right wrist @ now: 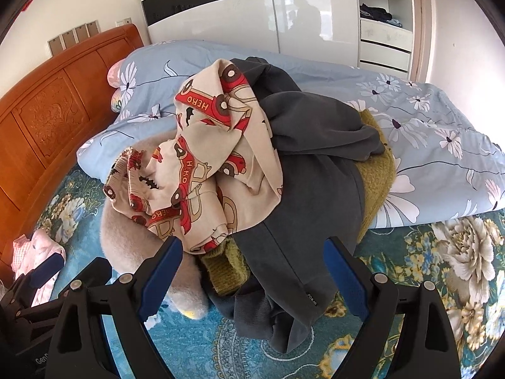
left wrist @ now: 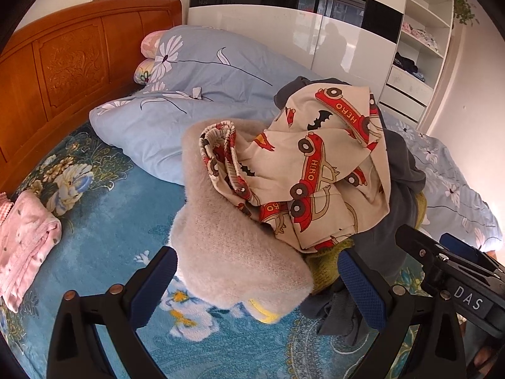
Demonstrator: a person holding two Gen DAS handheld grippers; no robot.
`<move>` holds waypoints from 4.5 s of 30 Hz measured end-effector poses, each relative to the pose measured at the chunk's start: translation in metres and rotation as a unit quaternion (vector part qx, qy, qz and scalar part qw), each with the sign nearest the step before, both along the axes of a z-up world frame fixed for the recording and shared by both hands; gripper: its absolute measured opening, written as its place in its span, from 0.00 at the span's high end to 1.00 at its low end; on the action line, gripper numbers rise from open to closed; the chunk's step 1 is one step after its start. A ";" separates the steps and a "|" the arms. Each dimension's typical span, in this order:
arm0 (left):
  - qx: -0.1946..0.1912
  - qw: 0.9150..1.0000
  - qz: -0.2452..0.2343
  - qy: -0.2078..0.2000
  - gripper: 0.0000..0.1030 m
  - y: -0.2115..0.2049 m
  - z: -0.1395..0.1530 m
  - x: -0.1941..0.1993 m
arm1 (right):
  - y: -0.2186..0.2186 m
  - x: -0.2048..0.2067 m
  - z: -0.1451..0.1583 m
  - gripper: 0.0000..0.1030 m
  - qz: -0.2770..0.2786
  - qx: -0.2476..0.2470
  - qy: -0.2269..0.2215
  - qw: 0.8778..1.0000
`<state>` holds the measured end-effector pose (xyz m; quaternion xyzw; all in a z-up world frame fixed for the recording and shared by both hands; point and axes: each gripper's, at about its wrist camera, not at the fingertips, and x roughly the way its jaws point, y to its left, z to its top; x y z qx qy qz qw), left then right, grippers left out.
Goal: Fold clothes
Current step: 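Grasp the waistband of the beige car-print pants with both grippers, then lift the car-print pants off the pile with both grippers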
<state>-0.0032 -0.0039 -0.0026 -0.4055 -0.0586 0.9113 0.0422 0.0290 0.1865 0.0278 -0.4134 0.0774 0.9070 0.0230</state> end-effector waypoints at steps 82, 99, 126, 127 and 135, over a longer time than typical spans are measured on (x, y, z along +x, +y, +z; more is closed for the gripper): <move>-0.131 0.978 -0.020 0.159 0.00 0.055 0.069 0.128 | -0.114 0.081 0.259 0.93 0.264 0.112 0.233 0.929; -0.043 0.990 -0.004 0.137 0.97 0.030 0.102 0.133 | -0.033 0.110 0.253 0.93 0.197 0.085 0.238 0.947; 0.237 0.949 -0.138 0.153 0.97 -0.046 0.205 0.248 | -0.030 0.130 0.337 0.92 0.192 0.280 0.265 0.902; 0.225 0.962 -0.104 0.114 0.97 -0.059 0.175 0.244 | -0.045 0.113 0.299 0.92 0.213 0.274 0.229 0.909; 0.193 0.969 0.100 -0.114 0.97 -0.139 -0.011 0.253 | -0.169 0.055 0.065 0.92 0.322 0.244 0.019 0.915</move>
